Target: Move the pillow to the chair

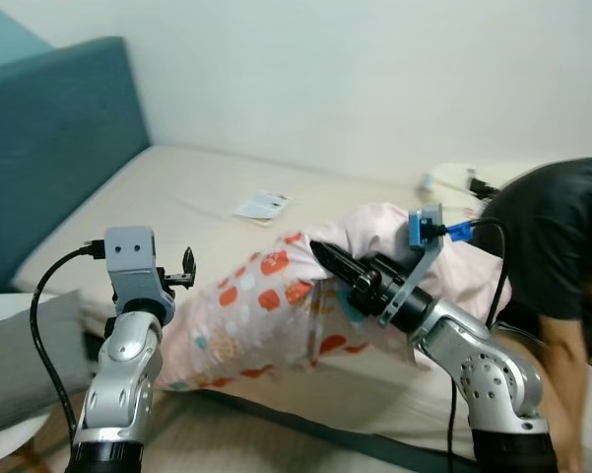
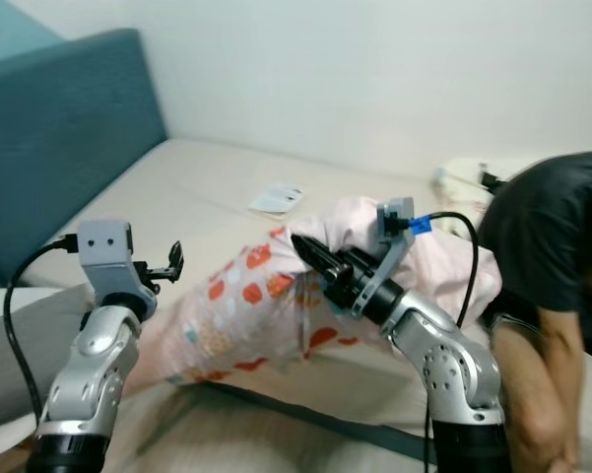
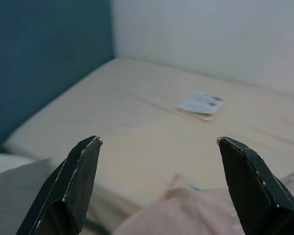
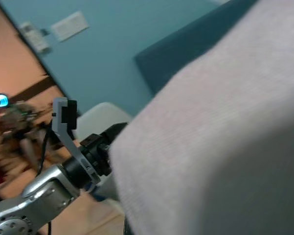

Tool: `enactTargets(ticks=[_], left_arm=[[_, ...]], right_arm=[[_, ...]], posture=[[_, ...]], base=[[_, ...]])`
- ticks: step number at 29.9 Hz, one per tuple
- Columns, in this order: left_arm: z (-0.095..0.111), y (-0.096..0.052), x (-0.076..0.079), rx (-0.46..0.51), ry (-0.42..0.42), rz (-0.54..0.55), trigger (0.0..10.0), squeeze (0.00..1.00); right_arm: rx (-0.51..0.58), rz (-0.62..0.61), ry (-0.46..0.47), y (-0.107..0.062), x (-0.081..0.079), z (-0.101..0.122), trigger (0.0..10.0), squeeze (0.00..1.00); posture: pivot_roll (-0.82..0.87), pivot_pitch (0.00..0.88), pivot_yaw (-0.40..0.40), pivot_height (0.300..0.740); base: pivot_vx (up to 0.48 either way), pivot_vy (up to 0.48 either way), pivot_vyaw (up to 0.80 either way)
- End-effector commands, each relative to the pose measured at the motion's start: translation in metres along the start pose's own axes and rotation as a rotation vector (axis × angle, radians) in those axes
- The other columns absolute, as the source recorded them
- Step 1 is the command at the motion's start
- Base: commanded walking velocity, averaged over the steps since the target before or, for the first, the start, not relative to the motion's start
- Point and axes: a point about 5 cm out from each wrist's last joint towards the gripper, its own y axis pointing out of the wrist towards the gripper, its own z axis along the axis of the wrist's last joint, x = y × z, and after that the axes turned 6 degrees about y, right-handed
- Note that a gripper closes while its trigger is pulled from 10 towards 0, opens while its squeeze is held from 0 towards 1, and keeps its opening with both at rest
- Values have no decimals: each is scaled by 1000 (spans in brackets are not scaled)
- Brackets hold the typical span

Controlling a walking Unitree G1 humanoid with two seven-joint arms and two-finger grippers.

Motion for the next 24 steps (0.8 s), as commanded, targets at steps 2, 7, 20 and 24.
enactTargets(ticks=[2, 7, 20, 24], left_arm=[[1, -1, 4, 12, 21, -20, 10000, 0], [1, -2, 15, 12, 32, -98, 10000, 0], [-5, -32, 46, 33, -111, -233, 10000, 0], [-6, -29, 44, 28, -121, -224, 10000, 0]], right_arm=[[65, 86, -34, 2, -12, 12, 10000, 0], [70, 66, -23, -2, -6, 8, 10000, 0], [104, 110, 127, -14, -13, -22, 10000, 0], [123, 105, 143, -15, -7, -20, 10000, 0]], posture=[[-34, 16, -35, 740], [-36, 14, -34, 740], [-35, 4, -33, 740], [-39, 0, -30, 740]], base=[[0, 0, 794], [0, 0, 791], [0, 0, 778], [0, 0, 769]])
